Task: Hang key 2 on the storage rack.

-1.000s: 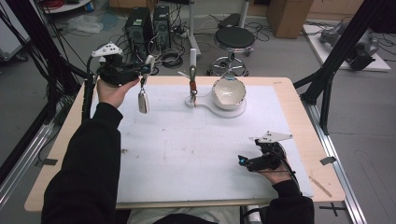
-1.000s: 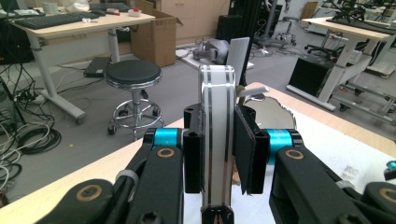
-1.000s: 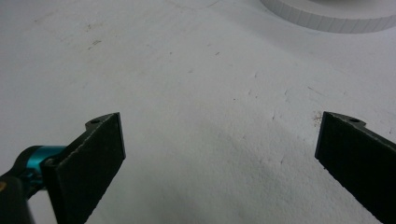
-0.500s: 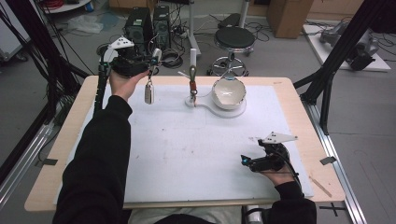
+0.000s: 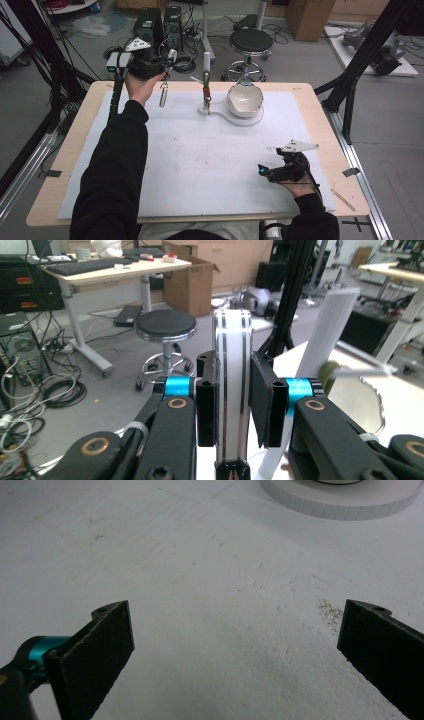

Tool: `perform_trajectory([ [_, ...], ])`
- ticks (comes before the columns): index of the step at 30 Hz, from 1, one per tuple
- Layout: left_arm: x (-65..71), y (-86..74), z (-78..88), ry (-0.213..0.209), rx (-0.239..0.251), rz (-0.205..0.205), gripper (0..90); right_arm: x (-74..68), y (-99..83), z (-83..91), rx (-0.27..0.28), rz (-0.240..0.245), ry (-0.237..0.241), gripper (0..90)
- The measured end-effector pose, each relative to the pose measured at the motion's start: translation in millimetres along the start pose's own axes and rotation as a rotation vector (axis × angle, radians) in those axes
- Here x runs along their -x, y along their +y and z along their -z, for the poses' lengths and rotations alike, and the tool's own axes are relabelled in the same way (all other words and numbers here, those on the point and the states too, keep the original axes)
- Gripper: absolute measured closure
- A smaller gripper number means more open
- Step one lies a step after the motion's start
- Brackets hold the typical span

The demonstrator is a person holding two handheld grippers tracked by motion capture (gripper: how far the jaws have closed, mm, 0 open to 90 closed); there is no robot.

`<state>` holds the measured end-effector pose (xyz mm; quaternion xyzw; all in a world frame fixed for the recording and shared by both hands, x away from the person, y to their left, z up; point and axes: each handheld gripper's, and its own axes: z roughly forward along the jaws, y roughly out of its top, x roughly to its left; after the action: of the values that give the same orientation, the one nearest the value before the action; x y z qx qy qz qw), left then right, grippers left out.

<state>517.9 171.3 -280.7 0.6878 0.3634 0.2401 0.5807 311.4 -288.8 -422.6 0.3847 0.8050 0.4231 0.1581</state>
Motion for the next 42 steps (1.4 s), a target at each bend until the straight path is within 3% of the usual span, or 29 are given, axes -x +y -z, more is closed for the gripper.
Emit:
perform_trajectory([
  [6, 1.2, 8.3, -11.4, -0.005, -0.036, -0.022, 74.6, -0.7, 0.2, -0.6, -0.013, 0.001, 0.005, 0.7],
  [11, -0.6, 16.8, -23.8, -0.006, -0.039, -0.010, 74.6, 0.7, 0.7, 0.2, -0.002, -0.003, 0.004, 0.7],
  [13, 0.7, 21.7, -30.4, -0.009, -0.054, -0.035, 74.6, 0.4, 0.9, -0.8, -0.004, -0.001, 0.002, 0.6],
  [16, 4.2, 22.8, -36.9, -0.028, -0.030, -0.027, 74.6, 0.9, 0.8, -3.5, -0.013, 0.001, 0.002, 0.7],
  [20, 10.8, 19.3, -47.9, -0.033, -0.066, -0.067, 74.7, 1.1, 0.8, -3.7, -0.013, 0.003, 0.007, 0.7],
  [23, 15.1, 16.5, -55.5, -0.057, -0.054, -0.043, 74.6, 1.4, 0.6, -2.3, -0.007, 0.001, 0.003, 0.7],
  [27, 22.2, 17.6, -62.7, -0.058, -0.053, -0.067, 74.7, 1.3, 0.8, -2.3, -0.010, -0.001, 0.002, 0.7],
  [31, 27.8, 20.0, -67.8, -0.032, -0.070, -0.108, 74.7, 0.9, 0.7, -2.7, -0.010, 0.008, 0.003, 0.7],
  [42, 31.1, 19.2, -75.4, -0.031, -0.027, -0.094, 74.6, -0.1, 0.7, -2.3, -0.011, 0.007, 0.004, 0.7],
])
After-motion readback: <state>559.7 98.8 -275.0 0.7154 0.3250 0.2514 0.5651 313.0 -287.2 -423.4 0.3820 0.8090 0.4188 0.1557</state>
